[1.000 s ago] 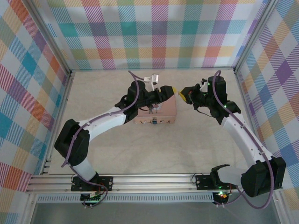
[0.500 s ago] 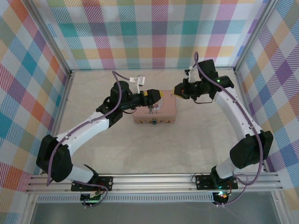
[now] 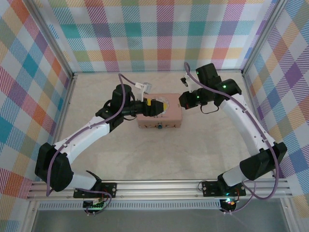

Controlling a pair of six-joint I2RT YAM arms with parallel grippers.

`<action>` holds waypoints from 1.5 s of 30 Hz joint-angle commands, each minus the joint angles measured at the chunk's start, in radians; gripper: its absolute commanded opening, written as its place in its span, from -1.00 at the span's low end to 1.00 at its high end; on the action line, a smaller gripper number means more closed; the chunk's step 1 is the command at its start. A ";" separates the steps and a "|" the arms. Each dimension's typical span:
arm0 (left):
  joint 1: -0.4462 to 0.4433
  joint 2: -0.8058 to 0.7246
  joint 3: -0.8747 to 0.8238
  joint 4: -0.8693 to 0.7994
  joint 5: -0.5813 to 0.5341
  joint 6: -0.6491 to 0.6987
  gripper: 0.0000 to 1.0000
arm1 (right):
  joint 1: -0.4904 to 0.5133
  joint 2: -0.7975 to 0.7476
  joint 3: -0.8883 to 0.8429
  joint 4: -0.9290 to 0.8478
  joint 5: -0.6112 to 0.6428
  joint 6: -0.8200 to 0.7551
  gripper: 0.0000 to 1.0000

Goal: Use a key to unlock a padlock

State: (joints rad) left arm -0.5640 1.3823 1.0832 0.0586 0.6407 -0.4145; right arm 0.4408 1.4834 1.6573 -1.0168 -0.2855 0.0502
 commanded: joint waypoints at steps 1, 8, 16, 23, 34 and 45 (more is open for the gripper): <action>0.009 -0.030 0.024 0.070 0.060 0.063 0.42 | 0.001 -0.017 0.032 0.066 -0.150 -0.012 -1.00; 0.006 -0.011 0.057 0.109 0.154 0.084 0.25 | 0.001 -0.025 0.030 0.104 -0.320 0.031 -1.00; -0.006 0.043 0.136 0.106 0.225 0.106 0.35 | 0.001 -0.026 0.032 0.086 -0.364 0.041 -1.00; -0.023 0.073 0.172 0.065 0.233 0.133 0.26 | 0.001 -0.032 0.030 0.101 -0.388 0.057 -1.00; -0.025 0.066 0.146 0.058 0.230 0.140 -0.18 | -0.002 -0.049 0.032 0.113 -0.378 0.072 -1.00; -0.026 0.064 0.150 0.050 0.229 0.144 -0.47 | -0.005 -0.058 0.029 0.120 -0.379 0.089 -1.00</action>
State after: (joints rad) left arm -0.5823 1.4548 1.2224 0.1257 0.8711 -0.2909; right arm 0.4370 1.4563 1.6630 -0.9165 -0.6289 0.1272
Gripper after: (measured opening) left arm 0.281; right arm 0.065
